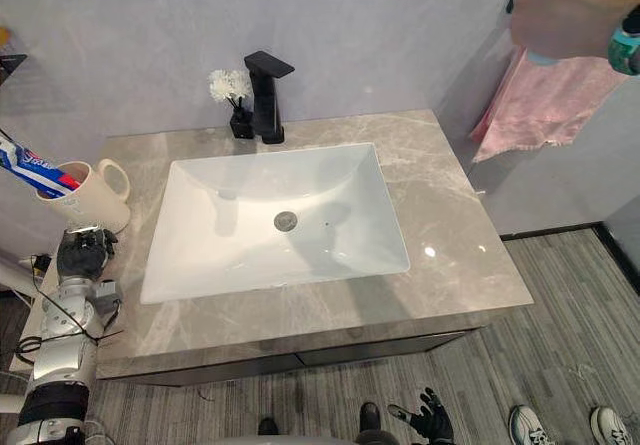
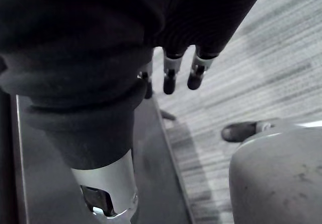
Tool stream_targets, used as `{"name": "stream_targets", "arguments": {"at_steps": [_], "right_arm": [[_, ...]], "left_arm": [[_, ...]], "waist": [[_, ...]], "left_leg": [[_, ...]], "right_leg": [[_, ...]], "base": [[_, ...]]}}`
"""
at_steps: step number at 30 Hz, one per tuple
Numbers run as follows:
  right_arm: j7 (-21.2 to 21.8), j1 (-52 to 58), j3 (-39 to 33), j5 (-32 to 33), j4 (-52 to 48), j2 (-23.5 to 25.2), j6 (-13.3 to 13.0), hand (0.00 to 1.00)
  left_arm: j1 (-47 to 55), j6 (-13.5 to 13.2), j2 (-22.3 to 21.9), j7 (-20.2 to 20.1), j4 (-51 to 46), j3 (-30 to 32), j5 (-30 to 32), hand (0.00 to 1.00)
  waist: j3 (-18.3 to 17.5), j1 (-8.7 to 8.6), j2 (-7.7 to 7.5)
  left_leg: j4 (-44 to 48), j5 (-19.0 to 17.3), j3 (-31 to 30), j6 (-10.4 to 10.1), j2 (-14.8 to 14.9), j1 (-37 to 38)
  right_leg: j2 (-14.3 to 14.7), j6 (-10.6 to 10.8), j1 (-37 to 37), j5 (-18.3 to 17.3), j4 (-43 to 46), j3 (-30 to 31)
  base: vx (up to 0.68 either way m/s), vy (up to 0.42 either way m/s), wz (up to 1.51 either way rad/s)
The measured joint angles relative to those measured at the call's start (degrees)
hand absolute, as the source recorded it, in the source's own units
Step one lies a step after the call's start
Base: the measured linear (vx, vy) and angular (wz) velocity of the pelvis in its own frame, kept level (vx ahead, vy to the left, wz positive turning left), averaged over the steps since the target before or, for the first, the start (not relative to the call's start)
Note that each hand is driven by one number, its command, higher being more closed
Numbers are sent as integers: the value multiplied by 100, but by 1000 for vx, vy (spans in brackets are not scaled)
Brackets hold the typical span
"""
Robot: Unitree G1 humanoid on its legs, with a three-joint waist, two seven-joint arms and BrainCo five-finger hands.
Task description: Organize washtable
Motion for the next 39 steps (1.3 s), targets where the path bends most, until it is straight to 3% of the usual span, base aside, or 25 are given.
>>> {"name": "stream_targets", "arguments": {"at_steps": [10,14,26,29,34,39], "right_arm": [[-41,-21,0,5,-136,-5,-23,0],[-131,1,-1,6,-231,-14,-28,0],[-152,-5,4,6,-283,-99,-146,0],[-148,-7,2,6,-269,-101,-145,0],[-109,-172,-1,24,-133,-117,-143,0],[-99,-237,-27,30,141,-131,-126,0]], "left_arm": [[-562,13,256,117,27,-94,19,100],[-694,13,310,135,46,-95,62,100],[-1142,17,428,223,218,-263,227,100],[-1142,11,338,235,-334,-698,227,100],[-688,-95,-133,264,-1677,-742,221,100],[301,-405,-633,224,-2992,-684,10,100]], "waist": [[150,-29,-24],[168,-149,7],[203,-133,70],[204,-140,72],[199,-151,110],[135,-15,237]], "left_leg": [[239,-5,159,7,94,-445],[273,-5,178,6,111,-477],[286,6,161,6,119,-550],[283,42,-2,1,98,-525],[257,63,-156,28,28,-339],[176,93,-363,27,-22,-176]], "right_leg": [[1,-54,-526,91,205,168],[8,-66,-552,105,212,175],[-5,-65,-653,103,308,92],[-36,-53,-530,89,304,-106],[-104,-56,-232,72,224,-335],[-137,-56,88,73,62,-578]], "base": [[-52,-16,-8],[-18,-9,-2],[-3,-4,1],[-4,-15,25],[-25,7,16],[-9,2,24]]}}
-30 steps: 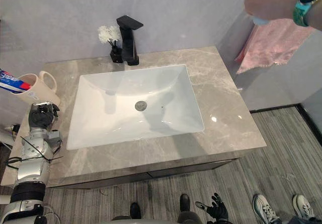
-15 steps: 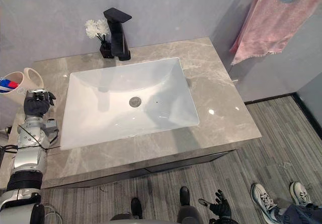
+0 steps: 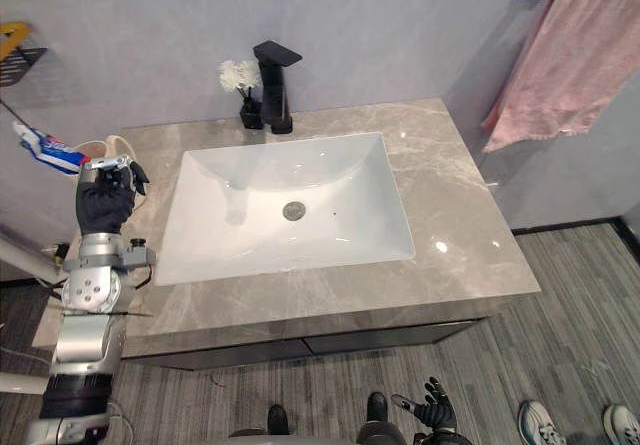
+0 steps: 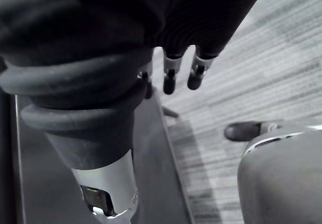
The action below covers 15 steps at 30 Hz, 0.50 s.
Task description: Organize washtable
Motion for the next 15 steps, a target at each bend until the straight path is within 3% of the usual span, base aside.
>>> {"name": "stream_targets", "arguments": {"at_steps": [6,11,12,15], "right_arm": [[4,-107,-210,49,147,-41,21,0],[-4,-217,-365,208,326,-28,94,0],[-5,-216,-361,255,326,-11,130,0],[-58,-187,-395,413,372,92,205,0]], "left_arm": [[1257,-177,-743,-154,-875,585,-400,100],[2233,-170,-1445,-273,-740,1334,-946,100],[2366,-168,-1582,-271,-538,1493,-1049,0],[2640,-123,-1846,-272,152,1709,-1374,0]], "waist": [[-126,146,181],[-242,353,233],[-280,393,218],[-446,531,193]], "left_leg": [[-33,37,-330,21,-64,89],[-183,140,-708,70,-169,243],[-179,141,-808,71,-193,266],[-171,151,-888,86,-209,259]], "right_leg": [[-35,27,323,-18,-104,-352],[-82,83,639,-111,-109,-769],[-111,93,697,-154,-109,-891],[-166,108,872,-256,-109,-1240]], "base": [[19,-2,29],[-30,-5,44],[-51,7,52],[-31,-1,52]]}}
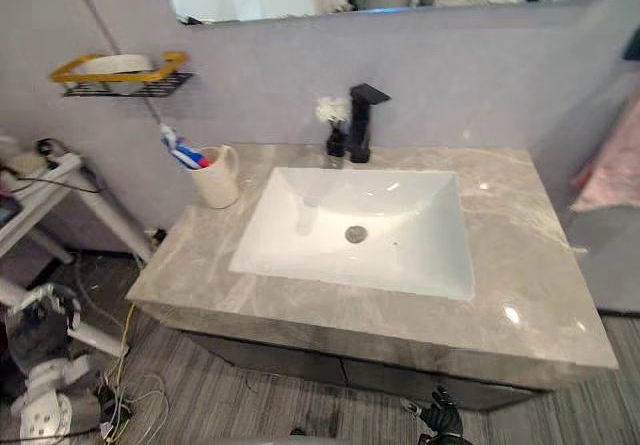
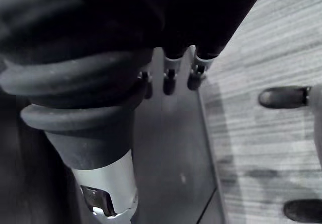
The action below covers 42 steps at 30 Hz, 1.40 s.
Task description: Organize washtable
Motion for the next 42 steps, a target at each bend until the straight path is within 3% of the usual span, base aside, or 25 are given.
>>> {"name": "stream_targets", "arguments": {"at_steps": [4,8,15,19,25,27,29,31,36,37,38,39,40,42], "right_arm": [[-58,97,-79,130,15,31,45,0],[-72,201,48,231,14,35,58,0],[-66,101,114,236,351,35,-82,0],[-71,-61,229,208,760,27,-112,0],[-60,-279,613,114,911,-47,-119,0],[-58,-407,748,18,910,-83,-121,0],[-51,-594,952,-44,950,-134,-122,0],[-57,-682,1078,-39,1061,-143,-122,0],[-7,-584,1194,-35,916,-223,-241,0],[62,-632,1199,-28,909,-260,-272,0],[61,-742,1181,37,1062,-272,-282,0],[56,-789,1172,57,1117,-238,-282,0],[51,-834,1141,83,1130,-234,-276,0],[5,-819,976,215,1122,-174,-242,0]], "left_arm": [[104,167,-218,-4,1101,-16,-19,0],[-14,458,-298,-214,2691,-636,11,0],[-430,666,-320,-381,4839,-1383,531,0],[-460,681,-287,-377,5311,-1746,906,0],[-894,656,-7,-385,5781,-2269,1463,0],[-1074,667,19,-378,5823,-2380,1590,0],[-1274,670,119,-374,5808,-2625,1645,0],[-1307,673,197,-370,5803,-2668,1645,0],[-1442,660,185,-368,5752,-2693,1773,0],[-1451,660,194,-370,5668,-2698,1781,0],[-1476,639,214,-369,5650,-2704,1846,0],[-1497,636,218,-367,5664,-2701,1872,0],[-1530,649,208,-373,5675,-2684,1911,0],[-1579,716,198,-370,5725,-2692,2150,0]], "waist": [[-44,-6,-45],[-157,-21,-76],[-161,-49,-131],[-133,-177,-228],[31,-193,-263],[208,-213,-265],[416,-195,-351],[489,-183,-420],[712,-140,-367],[829,-50,-369],[818,-178,-411],[867,-202,-467],[892,-192,-433],[916,-225,-418]], "left_leg": [[77,15,13,-1,24,-10],[79,35,57,-34,71,32],[-24,43,296,-57,154,216],[-79,39,392,-63,165,282],[-90,-27,698,-133,226,430],[149,-127,700,-130,266,292],[518,-233,642,-151,296,-101],[534,-211,526,-167,304,-257],[339,172,-355,-193,191,-608],[293,452,-470,-132,120,-725],[27,1148,-465,-47,-43,-1024],[48,1135,-254,-70,-19,-1105],[432,838,200,-50,23,-1232],[1654,-110,1858,287,273,-1198]], "right_leg": [[-48,65,156,-96,14,-308],[-43,91,203,-84,54,-398],[25,83,204,-81,37,-152],[74,77,182,-77,32,-28],[148,9,53,-39,78,402],[116,-21,-187,-242,535,461],[53,-59,-734,-667,1423,696],[61,-58,-915,-834,1606,673],[23,-173,-825,-1115,1831,-59],[2,-269,-935,-1304,2104,-167],[-16,-423,-1101,-1330,2091,-280],[-136,-457,-1096,-1251,1961,-560],[-160,-472,-1095,-1240,1954,-735],[-311,-477,-959,-1242,2058,-1220]], "base": [[-16,-8,31],[3,-2,3],[12,-6,-17],[0,-8,-15],[-17,10,-35],[-53,8,-11],[-93,5,-1],[-35,-52,20],[25,-86,107],[-66,-122,184],[-61,-99,184],[-67,-18,167],[-43,2,112],[-45,-36,130]]}}
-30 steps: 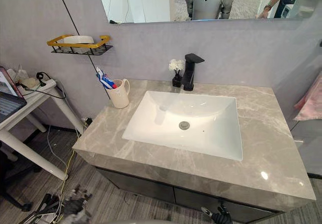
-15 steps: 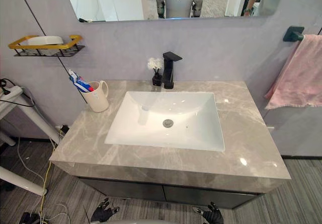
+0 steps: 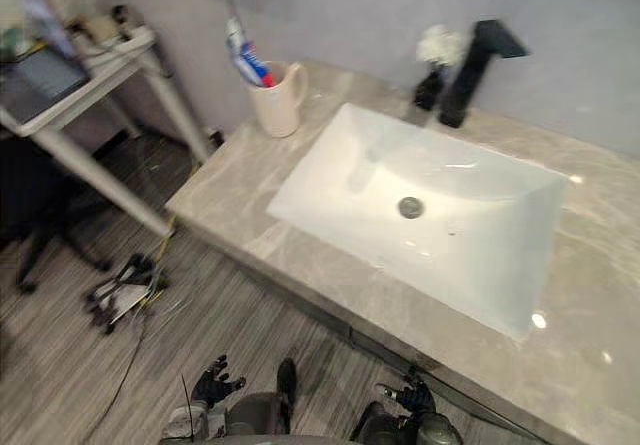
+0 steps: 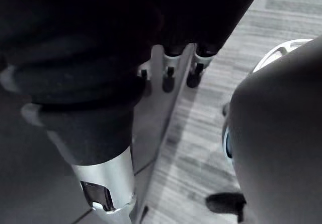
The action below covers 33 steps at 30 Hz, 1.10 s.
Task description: Organize washtable
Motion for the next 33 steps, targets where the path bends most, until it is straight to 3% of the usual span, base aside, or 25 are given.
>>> {"name": "stream_targets", "arguments": {"at_steps": [1,4,6,7,10,13,15,16,17,18,19,20,21,22,23,27,29,30,31,32,33], "right_arm": [[-13,10,-24,67,-4,20,14,0],[-76,-34,-65,151,-22,5,-45,0],[-79,-77,-165,196,-24,16,-43,0],[-82,-59,-151,192,-27,68,-42,0],[-81,-56,-86,187,-26,102,-35,0],[-72,-120,149,182,-28,-2,-16,0],[-63,-126,202,182,-102,-13,-14,0],[-65,-98,190,201,-117,5,-16,0],[-62,-75,210,198,-117,18,-15,0],[-59,-59,216,199,-117,13,-16,0],[-55,30,216,201,-110,15,-18,0],[-37,-30,216,251,-118,-16,-30,0],[-22,-79,234,249,-108,-44,-26,0],[31,-114,269,244,-132,-79,-45,0],[48,-100,321,252,-131,-70,-48,0],[44,64,326,315,-357,47,-108,0],[44,159,323,324,-388,134,-151,0],[46,193,325,319,-396,179,-149,0],[44,226,288,326,-427,229,-151,0],[50,169,234,318,-441,180,-144,0],[30,157,223,317,-438,148,-146,0]], "left_arm": [[28,2,16,3,51,-18,139,0],[-88,60,73,6,242,-328,358,0],[-185,132,77,9,327,-468,395,0],[-210,133,156,15,326,-545,408,0],[-212,130,242,21,331,-640,454,0],[-211,129,240,20,339,-640,458,0],[-212,132,248,22,301,-639,458,0],[-211,136,303,22,302,-634,451,0],[-211,138,330,21,301,-622,439,0],[-209,138,335,23,297,-612,431,0],[-191,135,312,23,261,-575,375,0],[-210,133,257,53,256,-482,269,0],[-234,138,226,63,276,-436,218,0],[-264,165,183,83,294,-408,169,0],[-269,163,180,84,289,-407,149,0],[-273,161,228,92,281,-287,100,0],[-283,161,210,80,303,-117,94,0],[-295,158,166,78,294,13,49,0],[-304,157,154,84,285,140,-26,0],[-342,165,85,99,324,175,-76,0],[-338,162,18,94,279,241,-131,0]], "waist": [[2,-131,-4],[8,-348,66],[-6,-402,150],[8,-406,51],[5,-384,-28],[25,-313,-30],[64,-304,-86],[94,-319,-140],[83,-322,-197],[84,-322,-222],[78,-320,-285],[126,-263,-165],[162,-256,-157],[193,-261,-29],[203,-243,-29],[215,-214,-170],[165,-204,-299],[145,-189,-324],[83,-156,-433],[96,-123,-315],[79,-126,-240]], "left_leg": [[284,-270,651,-16,153,227],[21,-534,1322,-186,241,651],[-556,-580,1224,-160,63,823],[-727,-461,1094,-94,-76,845],[-791,-414,937,-12,-269,807],[-807,-522,837,160,-457,737],[-804,-565,306,239,-714,643],[-786,-567,-117,243,-879,635],[-762,-600,-454,296,-1071,634],[-743,-649,-610,378,-1160,645],[-656,-758,-984,630,-1288,680],[-603,-568,-1378,942,-1387,706],[-509,-601,-1504,945,-1337,686],[-454,-666,-1741,912,-1210,718],[-458,-680,-1861,906,-1173,733],[-488,-818,-2923,671,-1217,990],[-517,-1018,-3337,599,-1288,1108],[-265,-1275,-3323,467,-1203,1038],[242,-1516,-3028,246,-1076,778],[472,-1583,-2868,180,-941,692],[783,-1476,-2406,-173,-780,462]], "right_leg": [[-69,0,133,0,22,-247],[-178,62,188,33,83,-684],[-160,220,206,139,56,-831],[-178,238,264,256,-60,-892],[-274,297,308,438,-160,-860],[-546,342,136,309,235,-765],[-479,292,-141,-238,537,51],[-149,243,-227,-483,532,894],[24,229,-216,-533,546,1336],[11,251,-199,-544,577,1359],[-143,480,-121,-511,845,1226],[-267,376,-543,-514,1852,1396],[-158,287,-662,-591,1925,1579],[168,221,-849,-658,1704,1811],[272,224,-982,-656,1662,1881],[851,270,-1668,-615,1471,2703],[824,142,-1733,-531,1454,2872],[788,37,-1631,-380,1134,2700],[676,-169,-1423,480,671,2412],[699,-193,-1371,462,726,2184],[700,-273,-1205,440,618,1948]], "base": [[-40,-14,108],[-73,125,83],[-130,230,64],[-145,243,55],[-119,185,34],[-118,143,11],[-147,148,44],[-11,112,100],[41,102,118],[138,79,135],[184,15,117],[172,43,107],[164,57,92],[132,75,76],[204,43,100],[302,-78,130],[356,-215,167],[368,-245,185],[374,-243,175],[395,-209,165],[416,-171,136]]}}
